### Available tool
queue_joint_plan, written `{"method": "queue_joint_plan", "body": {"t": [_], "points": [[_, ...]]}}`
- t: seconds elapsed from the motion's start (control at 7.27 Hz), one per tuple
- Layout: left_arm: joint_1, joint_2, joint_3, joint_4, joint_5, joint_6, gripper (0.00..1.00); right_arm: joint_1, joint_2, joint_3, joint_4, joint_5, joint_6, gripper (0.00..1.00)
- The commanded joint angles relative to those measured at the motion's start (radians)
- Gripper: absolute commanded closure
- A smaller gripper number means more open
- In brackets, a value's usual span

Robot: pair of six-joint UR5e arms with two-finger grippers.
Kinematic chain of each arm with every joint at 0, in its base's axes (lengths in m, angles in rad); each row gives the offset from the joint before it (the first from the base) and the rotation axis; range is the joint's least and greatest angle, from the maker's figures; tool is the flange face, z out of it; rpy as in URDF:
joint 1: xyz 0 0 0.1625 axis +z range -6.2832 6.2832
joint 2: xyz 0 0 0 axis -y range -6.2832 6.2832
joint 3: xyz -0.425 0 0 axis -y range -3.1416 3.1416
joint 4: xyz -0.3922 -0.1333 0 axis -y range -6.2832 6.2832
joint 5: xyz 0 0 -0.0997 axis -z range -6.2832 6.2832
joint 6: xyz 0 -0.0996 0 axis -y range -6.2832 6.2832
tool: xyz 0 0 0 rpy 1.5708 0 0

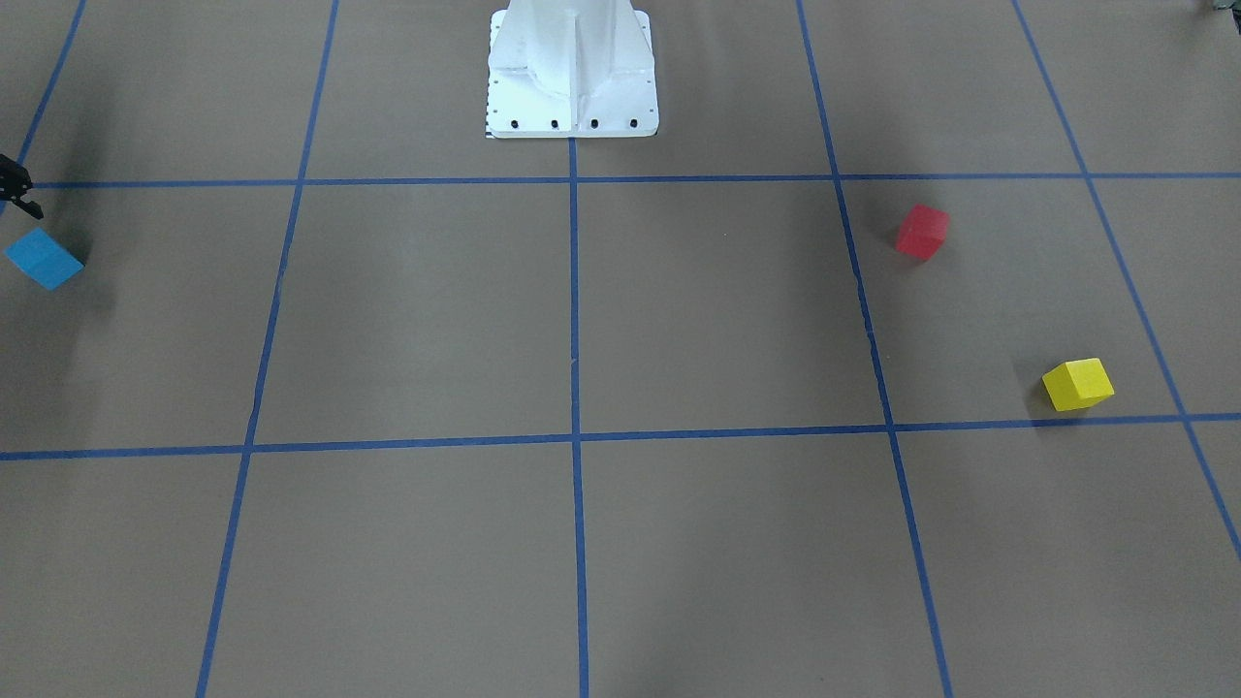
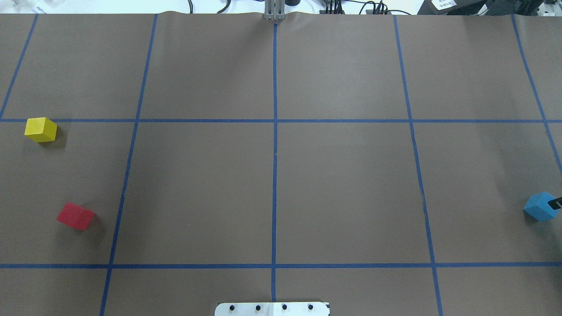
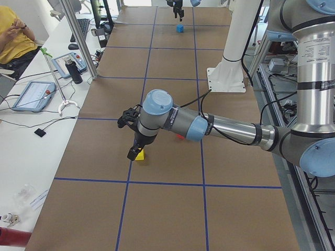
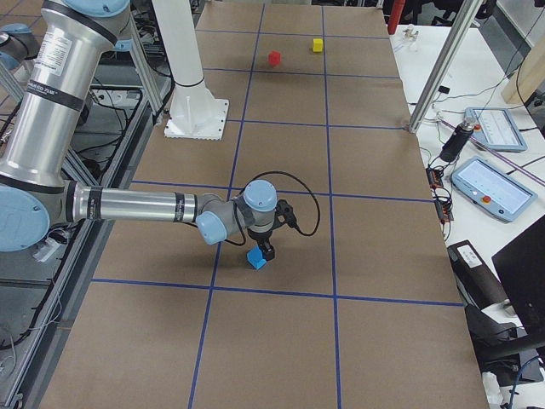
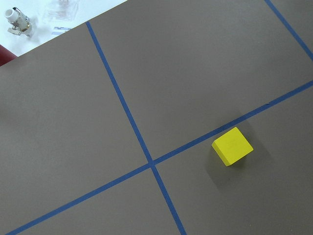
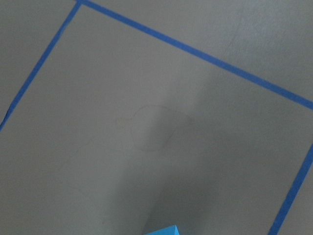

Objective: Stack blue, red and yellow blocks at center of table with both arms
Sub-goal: 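Lower the right gripper onto the blue cube and close it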

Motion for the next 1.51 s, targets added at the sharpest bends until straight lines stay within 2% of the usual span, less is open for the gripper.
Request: {"method": "queue_joint_plan", "body": {"t": [0.0,0.14,0.55,0.69,0.83,1.1,1.38], "points": [[0.0,0.002,0.001,0.0,0.0,0.001,0.0,-0.057,0.004,-0.086,0.107,-0.057,0.017,0.03],[0.0,0.005,0.0,0.0,0.0,0.001,0.0,-0.069,0.01,-0.115,0.162,-0.057,0.026,0.03],[0.0,0.007,0.001,0.0,0.0,0.001,0.0,-0.167,0.013,-0.117,0.164,-0.118,0.045,0.03],[0.0,0.007,0.001,0.0,0.0,0.001,0.0,-0.187,0.013,-0.129,0.164,-0.133,0.043,0.11],[0.0,0.008,0.0,0.0,0.0,0.001,0.0,-0.197,0.011,-0.134,0.164,-0.135,0.039,0.35],[0.0,0.013,0.001,-0.012,0.0,0.001,0.0,-0.198,0.011,-0.133,0.164,-0.161,0.032,0.98],[0.0,0.013,-0.003,-0.012,0.0,0.001,0.0,-0.198,0.066,-0.125,0.164,-0.177,0.045,1.0]]}}
